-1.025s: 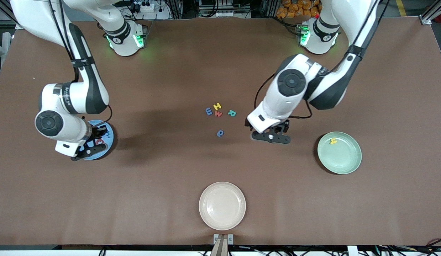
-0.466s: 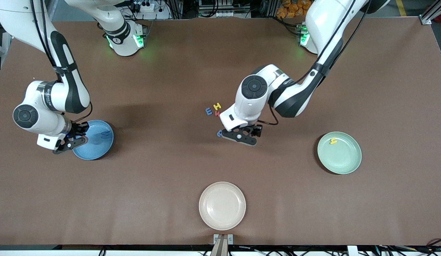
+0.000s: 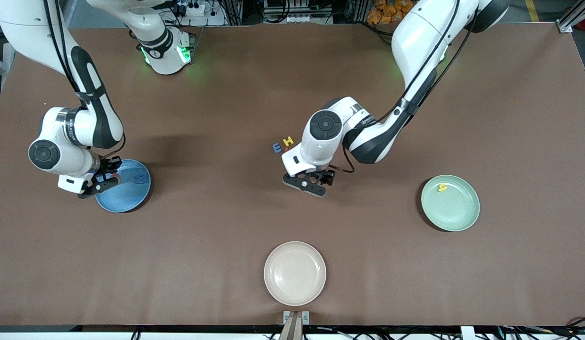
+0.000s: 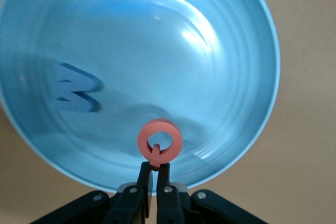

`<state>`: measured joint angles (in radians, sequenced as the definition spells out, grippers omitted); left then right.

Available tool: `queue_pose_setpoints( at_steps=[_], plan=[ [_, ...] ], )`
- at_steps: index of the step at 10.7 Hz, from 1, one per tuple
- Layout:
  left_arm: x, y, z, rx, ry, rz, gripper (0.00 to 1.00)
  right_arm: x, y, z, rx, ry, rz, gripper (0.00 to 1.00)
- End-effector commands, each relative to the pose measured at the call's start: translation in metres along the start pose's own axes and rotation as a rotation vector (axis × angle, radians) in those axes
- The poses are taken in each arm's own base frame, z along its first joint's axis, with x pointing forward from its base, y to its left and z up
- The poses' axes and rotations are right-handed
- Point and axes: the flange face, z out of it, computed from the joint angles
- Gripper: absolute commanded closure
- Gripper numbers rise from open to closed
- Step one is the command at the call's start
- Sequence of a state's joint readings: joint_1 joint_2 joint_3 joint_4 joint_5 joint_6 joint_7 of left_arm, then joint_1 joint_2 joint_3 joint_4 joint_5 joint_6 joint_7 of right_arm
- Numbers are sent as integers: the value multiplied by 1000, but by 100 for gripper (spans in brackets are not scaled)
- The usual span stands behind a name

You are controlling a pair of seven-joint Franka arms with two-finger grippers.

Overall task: Sort uppercase to blue plate, lowercase to green plate
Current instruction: 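Release the Q into the blue plate while the left gripper nears blue a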

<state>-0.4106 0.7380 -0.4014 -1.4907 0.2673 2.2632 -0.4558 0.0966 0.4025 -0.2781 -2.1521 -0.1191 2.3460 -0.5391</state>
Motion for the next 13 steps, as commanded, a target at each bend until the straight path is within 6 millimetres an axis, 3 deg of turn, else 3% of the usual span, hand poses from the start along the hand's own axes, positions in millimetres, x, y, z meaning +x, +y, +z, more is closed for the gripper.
queue_pose_setpoints(
  at_steps=[1,3,4,5,6,8,10,13],
  plan=[
    [3,17,9,0,38,63,0,-6,6,13,-23,5,-20,100],
    [1,24,23,3,53,155,0,-7,9,15,-36,1,-26,94],
    [1,35,26,15,60,214,0,-7,8,15,-35,0,-23,70],
    [5,30,27,38,69,248,0,-7,8,15,-35,-1,-22,67],
    [4,30,32,41,63,261,0,-5,7,14,-35,-2,-25,48],
    [5,37,46,38,58,275,0,-4,7,12,-36,-2,-21,47],
    [11,32,51,50,60,352,0,2,5,1,-44,6,-1,47],
    [4,47,56,45,52,363,0,7,5,-15,-25,-15,26,46]
  ],
)
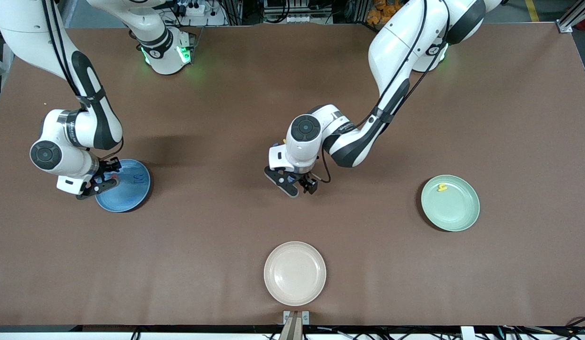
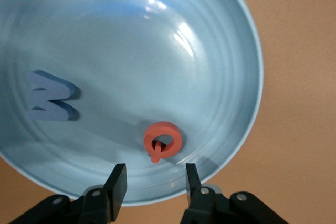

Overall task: Sort uppercase to blue plate, lowercase to green plate
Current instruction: 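Release the Q into the blue plate while the left gripper nears blue a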

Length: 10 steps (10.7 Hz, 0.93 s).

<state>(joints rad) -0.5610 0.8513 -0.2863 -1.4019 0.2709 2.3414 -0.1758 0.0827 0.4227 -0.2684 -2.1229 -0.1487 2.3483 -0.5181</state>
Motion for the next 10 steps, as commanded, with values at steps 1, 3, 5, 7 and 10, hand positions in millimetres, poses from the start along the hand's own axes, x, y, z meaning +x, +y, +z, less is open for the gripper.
queue_pose_setpoints(
  at_steps=[1,3,5,7,10],
  plan=[
    [5,17,4,14,12,41,0,2,-5,-21,-3,-9,59,23],
    [2,32,9,20,5,49,0,4,-5,-29,-11,12,67,5],
    [0,31,15,22,-4,27,0,5,-5,-34,-13,23,67,0],
    [-6,37,33,37,-26,17,0,10,-7,-42,-21,36,61,0],
    [-7,30,39,65,-32,18,0,16,-7,-50,-39,64,13,0]
  ],
)
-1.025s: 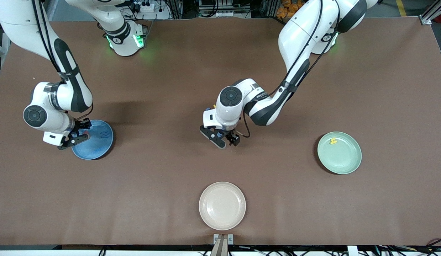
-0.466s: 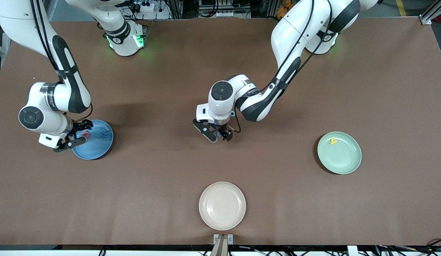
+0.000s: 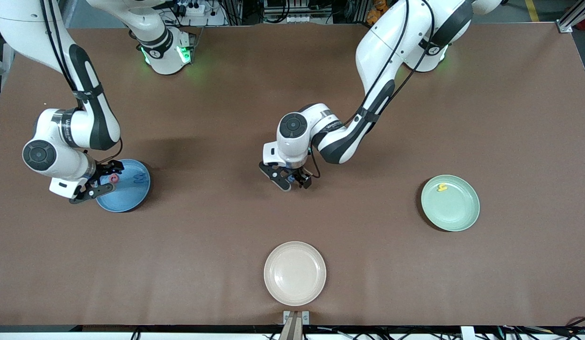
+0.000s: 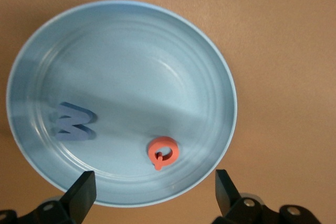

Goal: Sort uppercase to blue plate, lowercase to green plate

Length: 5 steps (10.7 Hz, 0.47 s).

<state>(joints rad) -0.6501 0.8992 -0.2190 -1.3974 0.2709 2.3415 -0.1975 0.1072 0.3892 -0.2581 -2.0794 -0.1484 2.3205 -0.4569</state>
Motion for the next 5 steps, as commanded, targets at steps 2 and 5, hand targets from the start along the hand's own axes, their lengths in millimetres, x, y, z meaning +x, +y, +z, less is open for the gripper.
queue_pose_setpoints(
  at_steps=[2,5],
  plan=[
    [5,6,-1,26,16,-16,0,2,-2,-18,-12,32,-25,0],
    [3,17,1,24,12,-20,0,14,-8,-35,-19,49,-28,0]
  ],
)
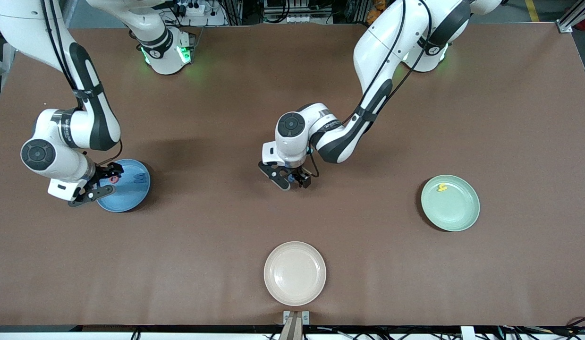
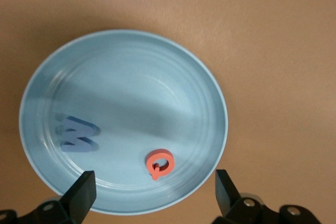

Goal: Sort uppercase to blue plate, lowercase to green plate

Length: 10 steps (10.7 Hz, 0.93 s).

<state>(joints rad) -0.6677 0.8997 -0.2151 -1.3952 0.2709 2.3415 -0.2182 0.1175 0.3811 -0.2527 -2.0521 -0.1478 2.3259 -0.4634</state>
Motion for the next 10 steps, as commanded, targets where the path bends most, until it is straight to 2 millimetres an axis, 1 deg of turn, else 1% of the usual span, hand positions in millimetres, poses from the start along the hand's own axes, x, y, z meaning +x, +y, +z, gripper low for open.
queue_pose_setpoints(
  at_steps=[1,2,3,4,5,6,7,9,10],
  plan=[
    [4,5,1,23,11,-13,2,4,-8,-22,7,8,23,0],
    [3,5,2,24,8,-11,6,9,-13,-28,36,14,52,0],
    [3,4,2,26,8,-7,6,12,-14,-34,66,28,78,0],
    [3,0,3,29,8,-7,6,13,-14,-36,86,28,96,0],
    [3,0,3,29,6,-7,8,15,-13,-40,84,35,107,0],
    [3,0,4,29,5,-5,9,18,-17,-43,88,30,125,0],
    [2,-1,7,29,0,-8,9,22,-23,-48,93,26,129,0],
    [1,1,10,27,-5,-7,16,32,-30,-55,91,37,142,0],
    [1,1,10,26,-5,-10,17,40,-44,-62,96,47,162,0]
  ],
)
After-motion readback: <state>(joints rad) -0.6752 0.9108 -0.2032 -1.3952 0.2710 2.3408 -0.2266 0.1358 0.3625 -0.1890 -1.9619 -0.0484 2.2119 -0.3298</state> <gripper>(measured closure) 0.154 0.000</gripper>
